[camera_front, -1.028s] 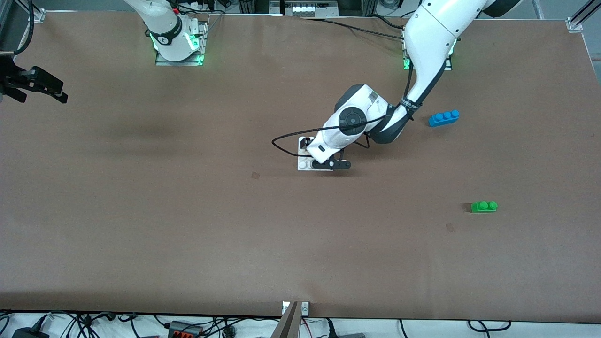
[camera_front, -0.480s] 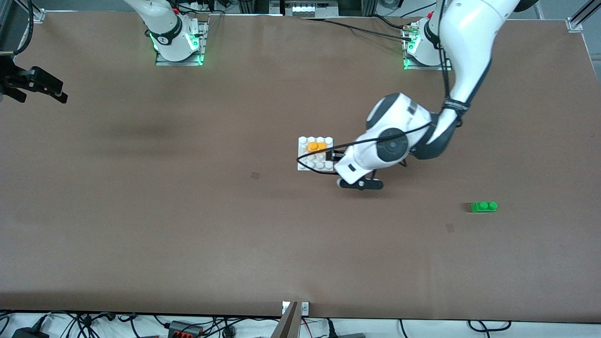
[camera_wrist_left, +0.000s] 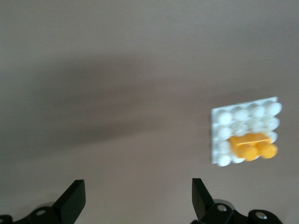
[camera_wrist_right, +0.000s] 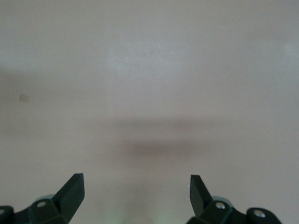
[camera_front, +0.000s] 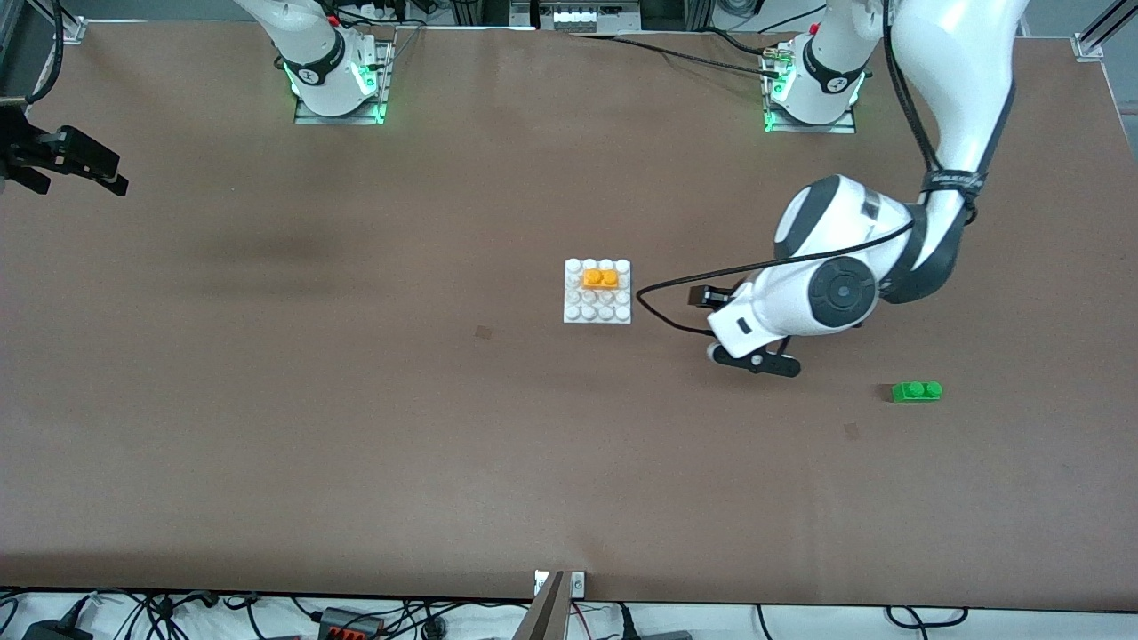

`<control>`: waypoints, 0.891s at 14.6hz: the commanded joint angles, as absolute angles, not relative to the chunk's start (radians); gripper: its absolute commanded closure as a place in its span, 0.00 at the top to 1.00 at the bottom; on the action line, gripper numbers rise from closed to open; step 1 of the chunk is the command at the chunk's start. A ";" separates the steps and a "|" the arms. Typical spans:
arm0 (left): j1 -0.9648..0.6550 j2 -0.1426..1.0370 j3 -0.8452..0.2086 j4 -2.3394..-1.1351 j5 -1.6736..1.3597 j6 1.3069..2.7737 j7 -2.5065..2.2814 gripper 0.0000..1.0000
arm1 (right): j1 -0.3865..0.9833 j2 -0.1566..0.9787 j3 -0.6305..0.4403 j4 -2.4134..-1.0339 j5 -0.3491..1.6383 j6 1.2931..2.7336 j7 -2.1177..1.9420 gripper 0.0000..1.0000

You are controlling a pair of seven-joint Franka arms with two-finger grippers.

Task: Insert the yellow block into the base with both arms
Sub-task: 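Open the left gripper and lift it away from the base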

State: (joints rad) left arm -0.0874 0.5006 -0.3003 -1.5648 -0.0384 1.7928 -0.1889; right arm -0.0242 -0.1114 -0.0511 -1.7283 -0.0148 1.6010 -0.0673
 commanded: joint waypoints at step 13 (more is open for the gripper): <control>-0.098 0.281 0.023 -1.355 -0.037 1.418 0.162 1.00 | -0.029 -0.104 -0.049 -1.709 0.003 1.585 -0.054 1.00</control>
